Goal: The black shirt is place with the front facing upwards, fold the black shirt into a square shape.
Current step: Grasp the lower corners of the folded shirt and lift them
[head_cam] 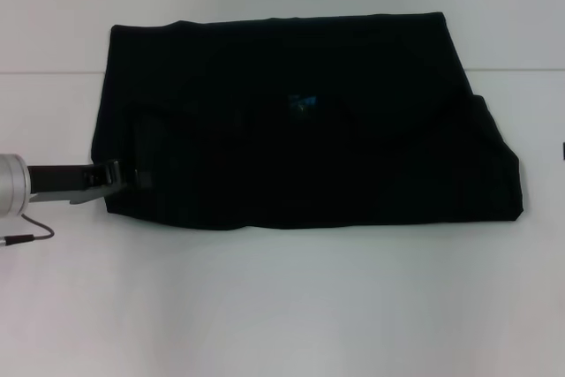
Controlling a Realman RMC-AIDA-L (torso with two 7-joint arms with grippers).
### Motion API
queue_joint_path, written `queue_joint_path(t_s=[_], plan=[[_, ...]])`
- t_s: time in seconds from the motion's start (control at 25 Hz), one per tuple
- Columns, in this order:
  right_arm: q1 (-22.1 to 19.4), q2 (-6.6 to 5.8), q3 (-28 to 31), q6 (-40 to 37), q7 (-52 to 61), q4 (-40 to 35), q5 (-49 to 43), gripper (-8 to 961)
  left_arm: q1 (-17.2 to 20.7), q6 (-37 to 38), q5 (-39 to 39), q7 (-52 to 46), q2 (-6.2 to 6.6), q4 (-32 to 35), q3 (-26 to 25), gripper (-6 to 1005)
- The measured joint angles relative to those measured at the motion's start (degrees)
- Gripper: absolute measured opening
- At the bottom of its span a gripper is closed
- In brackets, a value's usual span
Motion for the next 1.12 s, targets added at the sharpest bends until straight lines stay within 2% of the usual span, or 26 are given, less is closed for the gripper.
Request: queue_joint_path(t_s=[0.12, 0.28, 0.6, 0.72, 0.92, 1.12], plan=[[3.05, 0.63, -0.04, -0.50, 3.80, -1.45, -4.46, 925, -0.20, 0.04, 0.05, 0.00, 0.01, -0.01, 0.14, 28], [5.30, 1.72, -0.92, 2.31, 4.73, 0.71, -6.76, 923, -0.38, 0.15, 0.29, 0.01, 0.00, -0.01, 0.24, 27], [6.49, 2.73, -2.91, 9.56, 4.48, 10.17, -6.84, 920, -0.99, 0.55, 0.23, 0.01, 0.00, -0.02, 0.25, 28], [6.81, 3.23, -2.94, 10.46, 4.26, 11.03, -6.77, 919, -1.13, 0.61, 0.24, 0.01, -0.02, -0.01, 0.25, 28], [7.16, 5.05, -3.00, 12.60, 3.70, 11.71, -6.97, 917, -1.13, 0.52, -0.03, 0.47, -0.17, -0.01, -0.06, 28], [7.39, 5.36, -3.97, 14.83, 3.82, 13.52, -7.01, 915, -1.12, 0.46, -0.05, 0.52, -0.18, -0.07, -0.04, 28]])
